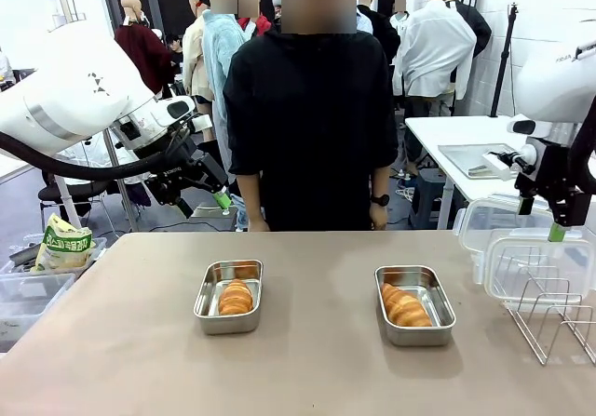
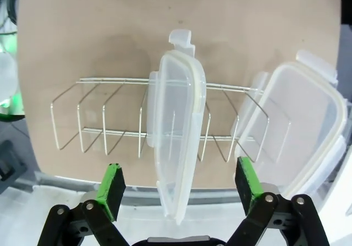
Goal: Place the bread in airtight containers.
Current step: Pick up one Airtight Container lid and hand it to the human.
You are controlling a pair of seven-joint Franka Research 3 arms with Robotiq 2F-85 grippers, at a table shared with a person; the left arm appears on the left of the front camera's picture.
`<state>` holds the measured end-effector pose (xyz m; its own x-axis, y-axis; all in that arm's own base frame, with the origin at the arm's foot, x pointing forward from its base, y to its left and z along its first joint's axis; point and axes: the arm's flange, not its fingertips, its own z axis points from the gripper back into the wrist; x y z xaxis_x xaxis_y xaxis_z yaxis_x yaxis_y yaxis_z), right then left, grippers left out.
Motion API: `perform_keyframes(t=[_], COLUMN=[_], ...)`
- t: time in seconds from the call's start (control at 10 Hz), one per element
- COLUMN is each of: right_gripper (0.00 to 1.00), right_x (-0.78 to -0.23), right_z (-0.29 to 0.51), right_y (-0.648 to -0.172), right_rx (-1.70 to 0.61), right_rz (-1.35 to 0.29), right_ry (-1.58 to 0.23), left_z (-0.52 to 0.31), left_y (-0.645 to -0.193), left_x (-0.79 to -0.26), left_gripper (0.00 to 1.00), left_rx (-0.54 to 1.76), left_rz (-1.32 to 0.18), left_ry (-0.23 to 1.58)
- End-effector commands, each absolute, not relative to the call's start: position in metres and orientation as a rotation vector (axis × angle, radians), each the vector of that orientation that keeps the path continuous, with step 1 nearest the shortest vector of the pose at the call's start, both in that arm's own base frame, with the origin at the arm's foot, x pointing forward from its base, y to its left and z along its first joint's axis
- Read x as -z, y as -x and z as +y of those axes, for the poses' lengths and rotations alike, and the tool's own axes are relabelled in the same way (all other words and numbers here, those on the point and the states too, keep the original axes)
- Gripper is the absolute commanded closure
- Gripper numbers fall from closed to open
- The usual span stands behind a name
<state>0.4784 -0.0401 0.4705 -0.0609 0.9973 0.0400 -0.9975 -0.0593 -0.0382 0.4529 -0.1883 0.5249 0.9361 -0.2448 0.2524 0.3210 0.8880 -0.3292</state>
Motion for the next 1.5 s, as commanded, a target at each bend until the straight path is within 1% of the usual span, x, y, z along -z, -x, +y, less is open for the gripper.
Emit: perform_keyframes(t=[0.0, 0.4, 0.6, 0.7, 1.1, 1.2, 1.4], right_gripper=[0.0, 0.0, 0.0, 0.18, 0.94, 1.0, 1.0], right_x=[-0.449, -0.421, -0.419, -0.422, -0.427, -0.427, -0.425], right_z=[-0.046, -0.042, -0.038, -0.037, -0.037, -0.037, -0.038], right_y=[-0.484, -0.491, -0.49, -0.489, -0.489, -0.489, -0.489], right_rx=[-1.625, -1.631, -1.636, -1.632, -1.62, -1.617, -1.6], right_rz=[-0.094, -0.041, -0.013, -0.005, 0.04, 0.047, 0.07], right_ry=[-0.026, -0.085, -0.057, -0.033, -0.029, -0.029, -0.033], left_z=[-0.188, -0.188, -0.188, -0.188, -0.188, -0.188, -0.188], left_y=[-0.454, -0.454, -0.454, -0.454, -0.454, -0.454, -0.454], left_x=[-0.526, -0.526, -0.526, -0.526, -0.526, -0.526, -0.526], left_gripper=[0.0, 0.0, 0.0, 0.0, 0.0, 0.0, 0.0], left_rx=[0.295, 0.295, 0.295, 0.295, 0.295, 0.295, 0.295], left_rz=[-0.21, -0.21, -0.21, -0.21, -0.21, -0.21, -0.21], left_ry=[0.356, 0.356, 0.356, 0.356, 0.356, 0.356, 0.356])
